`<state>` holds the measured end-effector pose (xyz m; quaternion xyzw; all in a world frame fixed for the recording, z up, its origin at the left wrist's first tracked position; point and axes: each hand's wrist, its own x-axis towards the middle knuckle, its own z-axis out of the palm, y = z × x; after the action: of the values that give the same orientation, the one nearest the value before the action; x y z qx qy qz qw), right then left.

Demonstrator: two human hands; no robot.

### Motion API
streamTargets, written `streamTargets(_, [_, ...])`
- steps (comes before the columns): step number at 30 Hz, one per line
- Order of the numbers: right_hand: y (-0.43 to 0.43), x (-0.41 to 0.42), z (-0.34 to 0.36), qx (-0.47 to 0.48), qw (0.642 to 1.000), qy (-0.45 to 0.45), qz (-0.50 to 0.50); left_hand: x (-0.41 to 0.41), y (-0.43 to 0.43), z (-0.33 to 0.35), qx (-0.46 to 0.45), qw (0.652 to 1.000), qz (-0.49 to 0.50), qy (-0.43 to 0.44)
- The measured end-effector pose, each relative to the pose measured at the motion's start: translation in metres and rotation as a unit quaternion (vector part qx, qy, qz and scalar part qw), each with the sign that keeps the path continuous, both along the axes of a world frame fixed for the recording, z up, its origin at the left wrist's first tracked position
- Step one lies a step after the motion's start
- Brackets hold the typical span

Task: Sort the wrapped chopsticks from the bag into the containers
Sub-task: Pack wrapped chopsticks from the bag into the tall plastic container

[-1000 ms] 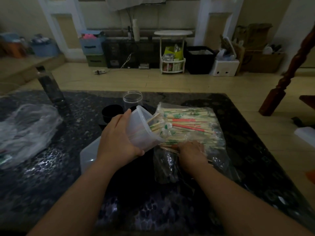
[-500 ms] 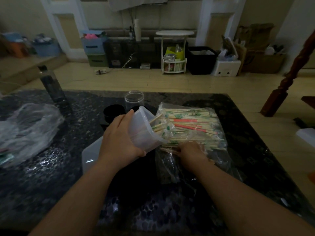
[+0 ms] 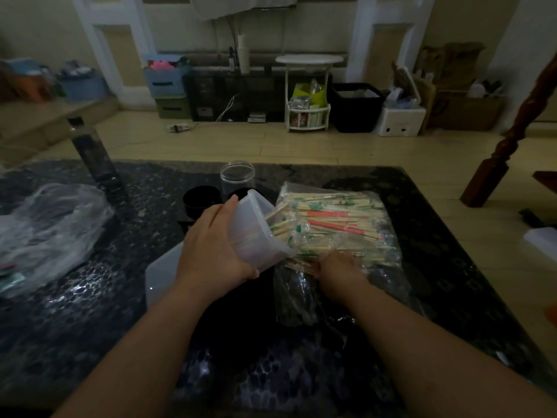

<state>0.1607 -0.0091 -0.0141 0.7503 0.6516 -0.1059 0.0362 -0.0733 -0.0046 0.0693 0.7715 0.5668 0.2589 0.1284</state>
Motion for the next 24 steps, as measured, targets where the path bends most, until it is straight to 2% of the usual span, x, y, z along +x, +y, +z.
streamTargets(7, [-0.008, -0.003, 0.0, -0.004, 0.997, 0.074, 0.016, 0.0, -0.002, 0.0, 0.003, 1.0, -0.002, -0.001])
streamTargets(12, [-0.01, -0.012, 0.006, -0.04, 0.999, 0.001, 0.029, 0.001, -0.003, 0.002, -0.003, 1.0, -0.001, 0.002])
streamTargets(17, [-0.012, -0.018, 0.002, 0.001, 0.998, -0.031, 0.058, 0.002, -0.006, 0.004, -0.004, 1.0, -0.008, 0.007])
streamTargets(24, [-0.029, -0.017, 0.0, 0.046, 0.996, -0.069, 0.018, 0.0, -0.01, 0.004, 0.001, 1.0, -0.005, 0.006])
